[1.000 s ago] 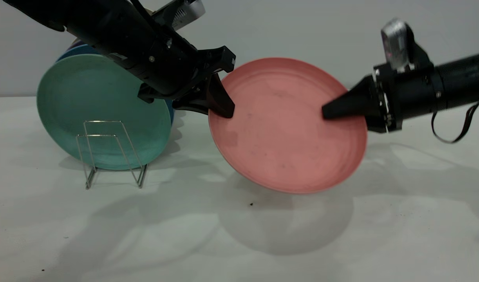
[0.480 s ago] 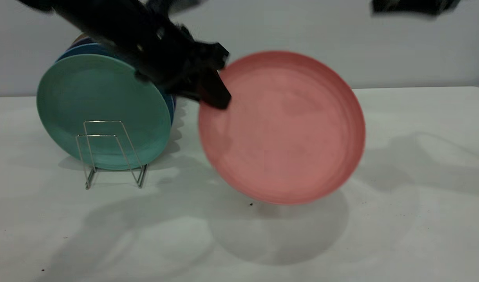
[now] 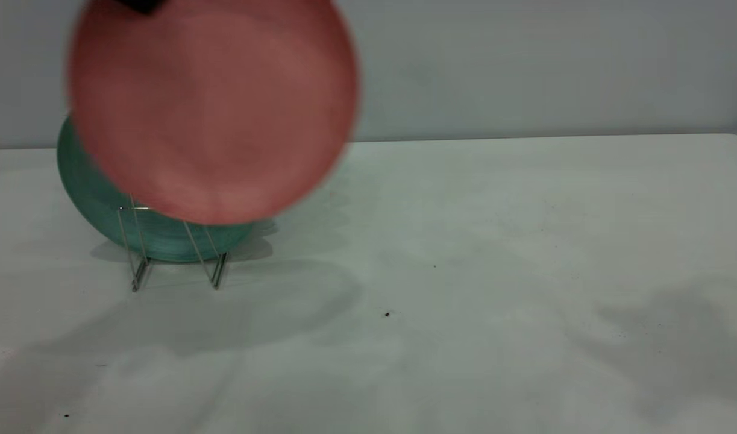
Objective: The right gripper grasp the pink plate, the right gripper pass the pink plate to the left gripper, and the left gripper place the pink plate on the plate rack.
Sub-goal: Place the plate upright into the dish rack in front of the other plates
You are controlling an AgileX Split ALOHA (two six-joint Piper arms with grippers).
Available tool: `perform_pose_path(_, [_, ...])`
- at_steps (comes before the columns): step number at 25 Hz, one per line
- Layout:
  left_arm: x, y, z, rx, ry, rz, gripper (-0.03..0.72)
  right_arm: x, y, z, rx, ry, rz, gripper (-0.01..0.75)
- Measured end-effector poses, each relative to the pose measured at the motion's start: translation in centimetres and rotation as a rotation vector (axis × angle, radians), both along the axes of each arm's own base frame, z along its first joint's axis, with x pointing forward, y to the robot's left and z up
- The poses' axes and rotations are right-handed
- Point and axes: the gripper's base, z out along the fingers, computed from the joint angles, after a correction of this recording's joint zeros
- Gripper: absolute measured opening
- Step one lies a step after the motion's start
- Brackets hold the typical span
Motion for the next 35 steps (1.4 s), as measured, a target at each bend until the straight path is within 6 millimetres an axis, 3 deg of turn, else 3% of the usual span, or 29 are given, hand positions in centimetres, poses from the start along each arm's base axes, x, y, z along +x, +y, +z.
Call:
perform_pose_path(2, [0.0,1.4,0.4,0.089,-0.044,-0.039,0.041,-2.4,0.0,1.0,-0.034,-0.013,-0.031,0.451])
perform_pose_path(5, [0.3,2.6,0.5,0.220,-0.107,-0.144,0.041,-6.0,0.2,0.7,-0.067,0.007,-0.066,0.449])
perform_pose_path(10, [0.4,2.7,0.6,0.387,-0.206,-0.342,0.041,-12.0,0.7,-2.8,-0.083,0.075,-0.105,0.447])
perform_pose_path(15, [1.0,3.1,1.0,0.469,-0.301,-0.387,0.041,-18.4,1.0,-6.3,-0.109,0.091,-0.172,0.447])
perform_pose_path(20, [1.3,4.6,1.1,0.495,-0.314,-0.369,0.041,-23.3,0.6,-8.4,-0.181,0.020,-0.315,0.447])
perform_pose_path(27, [2.3,4.8,0.0,0.505,-0.314,-0.358,0.041,-27.0,-0.7,-10.1,-0.267,-0.074,-0.531,0.446])
perform_pose_path(35, [2.2,4.7,-0.4,0.513,-0.309,-0.379,0.041,-27.9,-1.4,-10.6,-0.316,-0.110,-0.603,0.446])
